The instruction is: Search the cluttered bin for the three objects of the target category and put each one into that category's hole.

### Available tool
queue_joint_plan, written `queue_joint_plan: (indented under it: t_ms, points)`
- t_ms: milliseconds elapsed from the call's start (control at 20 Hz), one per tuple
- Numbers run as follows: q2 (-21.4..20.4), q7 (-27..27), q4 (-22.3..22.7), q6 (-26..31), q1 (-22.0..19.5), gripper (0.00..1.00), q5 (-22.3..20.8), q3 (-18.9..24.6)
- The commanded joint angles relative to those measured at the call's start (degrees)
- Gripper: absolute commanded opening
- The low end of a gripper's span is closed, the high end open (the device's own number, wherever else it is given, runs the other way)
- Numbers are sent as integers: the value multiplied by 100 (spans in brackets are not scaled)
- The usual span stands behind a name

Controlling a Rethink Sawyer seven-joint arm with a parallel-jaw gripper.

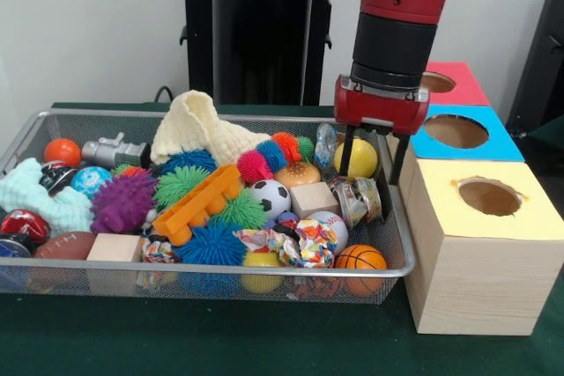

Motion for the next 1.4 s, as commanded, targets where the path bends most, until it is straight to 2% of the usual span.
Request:
queue_joint_plan:
  t_ms: [50, 700, 900, 1100, 1400]
  points:
    - [184, 395, 2, -84, -169, 100, -42, -26]
    - [-395, -135, 808, -187, -803, 100, -275, 393]
    - [-336, 74, 916, -430, -645, 100, -420, 194]
    - [-141, 381, 912, -690, -305, 100, -477, -128]
    - [-14, 675, 988, -942, 147, 100, -370, -465]
